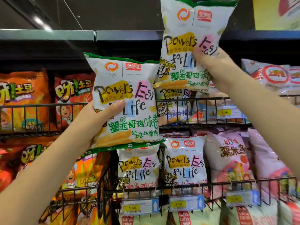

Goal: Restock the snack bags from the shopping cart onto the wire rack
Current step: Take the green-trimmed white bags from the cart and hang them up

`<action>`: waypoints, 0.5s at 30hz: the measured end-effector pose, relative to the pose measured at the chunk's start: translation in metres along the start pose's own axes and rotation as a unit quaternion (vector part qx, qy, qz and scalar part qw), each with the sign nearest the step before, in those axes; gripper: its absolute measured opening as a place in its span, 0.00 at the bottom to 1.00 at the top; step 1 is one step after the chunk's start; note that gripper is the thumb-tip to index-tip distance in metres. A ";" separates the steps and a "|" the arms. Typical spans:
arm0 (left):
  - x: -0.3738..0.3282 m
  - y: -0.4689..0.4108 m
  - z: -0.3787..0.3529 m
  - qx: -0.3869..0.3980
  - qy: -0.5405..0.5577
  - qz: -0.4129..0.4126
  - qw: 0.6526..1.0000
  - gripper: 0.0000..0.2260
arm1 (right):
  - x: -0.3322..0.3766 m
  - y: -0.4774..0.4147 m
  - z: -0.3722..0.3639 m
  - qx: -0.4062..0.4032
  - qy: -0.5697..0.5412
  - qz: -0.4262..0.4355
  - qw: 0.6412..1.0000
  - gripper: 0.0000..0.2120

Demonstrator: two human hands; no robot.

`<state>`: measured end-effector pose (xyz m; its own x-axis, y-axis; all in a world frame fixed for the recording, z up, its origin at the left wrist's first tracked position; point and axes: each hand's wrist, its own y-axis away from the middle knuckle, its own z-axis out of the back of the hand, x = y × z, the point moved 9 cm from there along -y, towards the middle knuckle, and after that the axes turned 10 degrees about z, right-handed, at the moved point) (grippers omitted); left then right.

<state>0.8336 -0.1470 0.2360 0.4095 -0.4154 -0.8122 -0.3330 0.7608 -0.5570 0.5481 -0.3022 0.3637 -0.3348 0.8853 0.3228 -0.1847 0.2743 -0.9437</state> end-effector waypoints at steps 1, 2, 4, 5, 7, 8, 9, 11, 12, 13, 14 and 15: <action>-0.001 0.000 0.000 0.000 0.002 -0.002 1.000 0.25 | -0.004 0.000 0.001 -0.002 0.004 0.001 1.000 0.48; -0.001 0.000 0.001 -0.001 0.002 -0.004 1.000 0.24 | -0.007 0.001 0.001 -0.006 0.009 -0.001 1.000 0.49; -0.002 0.002 0.000 -0.001 0.003 -0.006 1.000 0.23 | -0.015 0.004 0.002 -0.013 0.023 -0.011 1.000 0.52; -0.003 0.003 -0.001 -0.001 0.003 -0.006 1.000 0.23 | -0.020 0.006 0.002 -0.010 0.031 -0.017 0.999 0.52; -0.003 0.003 -0.002 -0.004 0.005 -0.006 1.000 0.23 | -0.032 0.008 0.004 0.005 0.051 -0.030 0.998 0.51; -0.003 0.003 -0.002 -0.005 0.007 -0.007 1.000 0.23 | -0.037 0.009 0.005 0.017 0.062 -0.037 0.997 0.50; -0.004 0.003 -0.002 -0.005 0.008 -0.006 1.000 0.23 | -0.043 0.009 0.005 0.032 0.074 -0.046 0.996 0.48; -0.003 0.003 -0.002 -0.006 0.007 -0.007 1.000 0.25 | -0.049 0.012 0.005 0.061 0.095 -0.064 0.992 0.44; -0.004 0.002 -0.002 -0.008 0.006 -0.007 1.000 0.26 | -0.051 0.013 0.003 0.074 0.103 -0.071 0.989 0.40; -0.003 0.002 -0.002 -0.011 0.007 -0.008 1.000 0.26 | -0.052 0.014 0.002 0.084 0.113 -0.080 0.987 0.36; -0.004 0.001 -0.002 -0.012 0.006 -0.010 1.000 0.26 | -0.052 0.016 0.000 0.092 0.120 -0.085 0.985 0.32; -0.004 0.001 -0.003 -0.012 0.002 -0.010 1.000 0.26 | -0.051 0.017 -0.001 0.097 0.129 -0.093 0.982 0.29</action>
<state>0.8290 -0.1465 0.2381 0.4133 -0.4322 -0.8015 -0.3451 0.7402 -0.5771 0.5630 -0.3424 0.3308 -0.0375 0.8989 0.4366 -0.4013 0.3866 -0.8303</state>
